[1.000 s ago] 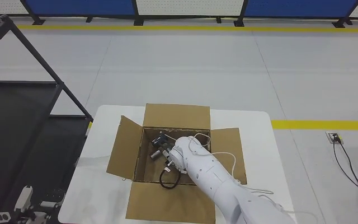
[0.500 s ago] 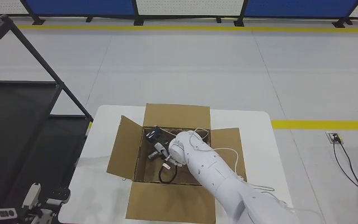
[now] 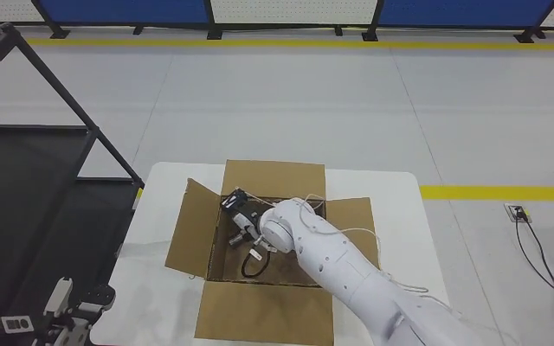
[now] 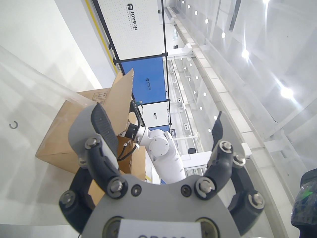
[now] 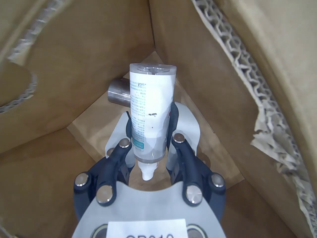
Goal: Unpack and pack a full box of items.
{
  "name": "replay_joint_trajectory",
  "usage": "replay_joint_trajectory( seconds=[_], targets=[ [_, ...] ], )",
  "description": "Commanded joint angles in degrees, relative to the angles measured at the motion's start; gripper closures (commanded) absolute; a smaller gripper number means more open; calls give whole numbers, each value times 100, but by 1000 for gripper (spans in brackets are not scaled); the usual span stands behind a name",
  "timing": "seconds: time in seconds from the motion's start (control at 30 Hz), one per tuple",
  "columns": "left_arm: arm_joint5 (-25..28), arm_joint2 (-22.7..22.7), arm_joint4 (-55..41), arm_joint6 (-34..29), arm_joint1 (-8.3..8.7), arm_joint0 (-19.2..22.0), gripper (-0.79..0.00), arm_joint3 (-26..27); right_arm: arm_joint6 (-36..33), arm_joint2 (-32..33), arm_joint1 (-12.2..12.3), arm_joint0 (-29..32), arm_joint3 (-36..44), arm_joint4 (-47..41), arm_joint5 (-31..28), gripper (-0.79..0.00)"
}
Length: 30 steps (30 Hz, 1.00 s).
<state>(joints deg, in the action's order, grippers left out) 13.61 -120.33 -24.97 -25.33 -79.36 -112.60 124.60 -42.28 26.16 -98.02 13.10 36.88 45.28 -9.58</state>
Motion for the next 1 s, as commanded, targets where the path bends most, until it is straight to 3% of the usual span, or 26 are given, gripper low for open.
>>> replay_joint_trajectory(
  seconds=[0.0, 0.3, 0.37, 0.97],
  targets=[
    [-15, 8, 21, 13, 1, 7, -785, -7, -124, 159, 193, 169, 534, 165, 129, 0],
    [-51, 53, 108, 60, 6, 7, -785, -26, -1427, 1349, 1169, 1587, 3728, 1468, 771, 0],
    [-60, 55, 155, 54, 9, 6, -785, -56, -1530, 1646, 1311, 1943, 4255, 1972, 1313, 0],
    [-212, 7, 366, -1, 32, 48, -785, -103, -1389, 1719, 1296, 2030, 4281, 1960, 1343, 0]
  ],
)
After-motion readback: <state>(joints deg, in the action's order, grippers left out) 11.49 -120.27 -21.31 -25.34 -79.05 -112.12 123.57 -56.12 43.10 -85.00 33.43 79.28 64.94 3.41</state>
